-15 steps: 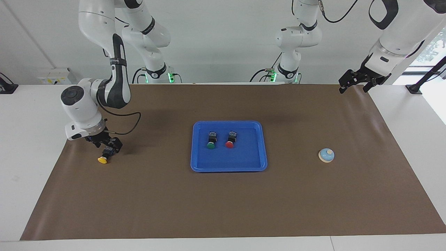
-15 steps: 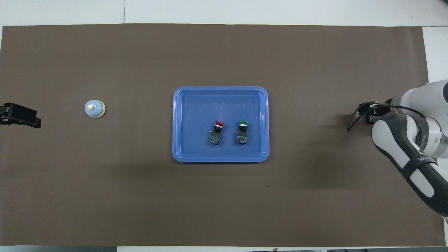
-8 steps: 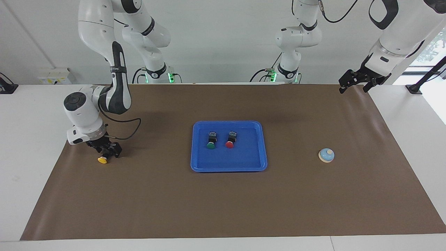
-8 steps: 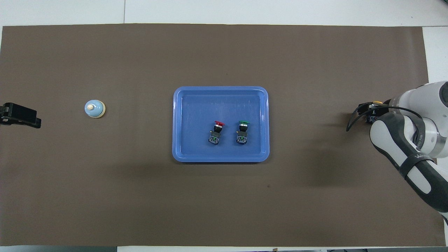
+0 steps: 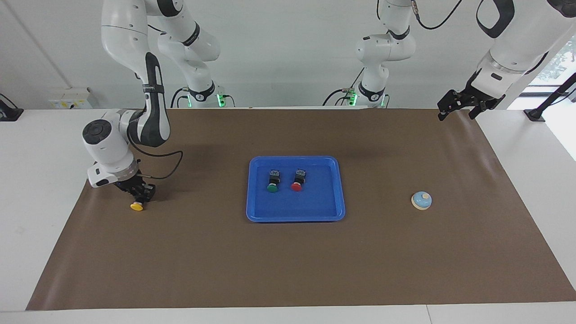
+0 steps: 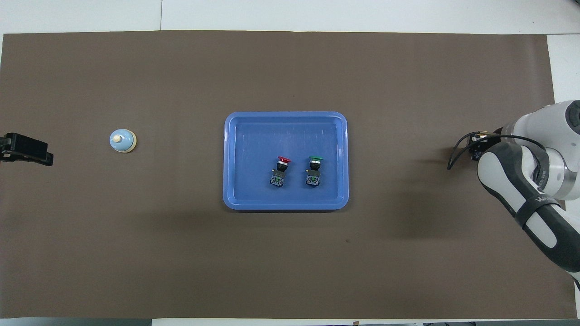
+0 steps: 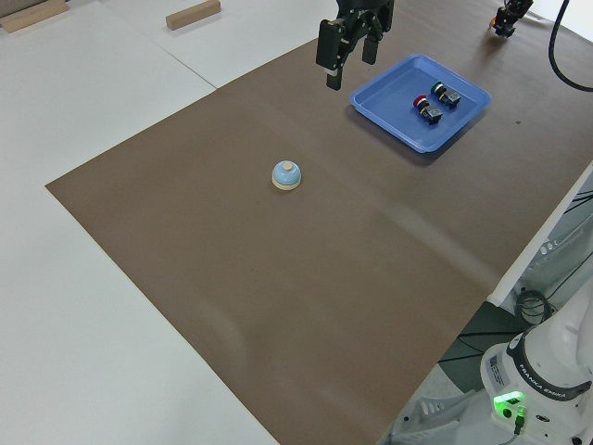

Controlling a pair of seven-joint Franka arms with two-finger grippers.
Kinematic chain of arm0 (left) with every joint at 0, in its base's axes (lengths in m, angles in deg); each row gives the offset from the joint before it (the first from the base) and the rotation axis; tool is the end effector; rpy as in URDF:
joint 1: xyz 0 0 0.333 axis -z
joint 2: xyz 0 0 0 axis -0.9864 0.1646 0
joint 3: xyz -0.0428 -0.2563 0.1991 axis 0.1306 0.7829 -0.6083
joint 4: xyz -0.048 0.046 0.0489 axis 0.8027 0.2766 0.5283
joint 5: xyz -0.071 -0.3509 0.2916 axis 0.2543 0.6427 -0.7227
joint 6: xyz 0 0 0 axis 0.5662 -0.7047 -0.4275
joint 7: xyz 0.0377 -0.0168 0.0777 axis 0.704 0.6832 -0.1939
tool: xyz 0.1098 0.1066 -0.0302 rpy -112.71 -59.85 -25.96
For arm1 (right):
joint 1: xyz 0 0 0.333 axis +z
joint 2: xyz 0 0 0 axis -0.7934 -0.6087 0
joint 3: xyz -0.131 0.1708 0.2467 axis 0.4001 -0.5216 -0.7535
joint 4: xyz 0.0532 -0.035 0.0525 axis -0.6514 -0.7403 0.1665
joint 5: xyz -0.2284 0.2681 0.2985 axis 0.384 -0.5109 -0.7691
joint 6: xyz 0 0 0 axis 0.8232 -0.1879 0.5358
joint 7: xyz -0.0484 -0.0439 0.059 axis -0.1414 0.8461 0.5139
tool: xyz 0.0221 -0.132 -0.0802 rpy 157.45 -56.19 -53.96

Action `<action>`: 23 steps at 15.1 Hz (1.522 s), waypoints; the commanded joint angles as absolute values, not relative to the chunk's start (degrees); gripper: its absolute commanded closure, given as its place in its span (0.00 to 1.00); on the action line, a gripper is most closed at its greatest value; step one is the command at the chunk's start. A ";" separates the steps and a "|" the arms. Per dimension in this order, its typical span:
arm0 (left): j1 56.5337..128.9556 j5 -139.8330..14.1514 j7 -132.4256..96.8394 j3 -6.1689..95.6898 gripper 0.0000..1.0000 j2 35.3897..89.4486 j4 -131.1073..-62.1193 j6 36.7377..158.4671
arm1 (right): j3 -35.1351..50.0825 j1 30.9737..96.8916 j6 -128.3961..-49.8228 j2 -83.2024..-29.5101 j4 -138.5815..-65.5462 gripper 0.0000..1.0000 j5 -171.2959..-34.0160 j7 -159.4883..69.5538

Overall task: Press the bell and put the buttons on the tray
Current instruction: 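Grasp the yellow-capped button with the right gripper and lift, then carry the yellow button into the tray beside the red one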

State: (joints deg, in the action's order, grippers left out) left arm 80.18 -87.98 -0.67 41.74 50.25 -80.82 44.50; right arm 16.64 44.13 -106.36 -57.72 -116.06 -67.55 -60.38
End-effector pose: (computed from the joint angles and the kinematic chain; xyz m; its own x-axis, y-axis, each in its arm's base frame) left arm 0.5966 0.0034 0.5727 0.9944 -0.0234 -0.1033 -0.0231 -0.9997 0.0045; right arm 0.6343 -0.1199 0.2111 0.9685 -0.2487 0.0134 -0.2490 -0.9663 0.0651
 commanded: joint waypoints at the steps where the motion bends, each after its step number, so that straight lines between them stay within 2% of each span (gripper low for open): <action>1: 80.09 -87.27 -0.86 41.56 0.00 50.07 -80.14 43.59 | 15.99 46.87 -99.06 -57.01 -110.83 1.00 -66.97 -59.90; 6: 80.09 -87.27 -0.86 41.56 0.00 50.07 -80.23 43.59 | 15.99 60.21 -84.13 -57.97 -97.22 1.00 -68.02 -72.89; 10: 80.09 -87.27 -0.94 41.56 0.00 50.07 -80.23 43.59 | 15.99 70.59 -76.73 -60.52 -88.76 1.00 -73.37 -82.22; 13: 80.09 -87.27 -0.86 41.64 0.00 50.07 -80.23 43.59 | 15.99 78.06 -76.80 -62.89 -85.25 1.00 -77.15 -90.29; 17: 80.09 -87.27 -0.86 41.56 0.00 50.07 -80.23 43.59 | 16.08 86.33 -77.85 -73.60 -73.48 1.00 -78.75 -101.82; 23: 80.09 -87.27 -0.86 41.64 0.00 50.07 -80.14 43.59 | 16.08 93.89 -86.63 -79.76 -73.55 1.00 -78.31 -105.17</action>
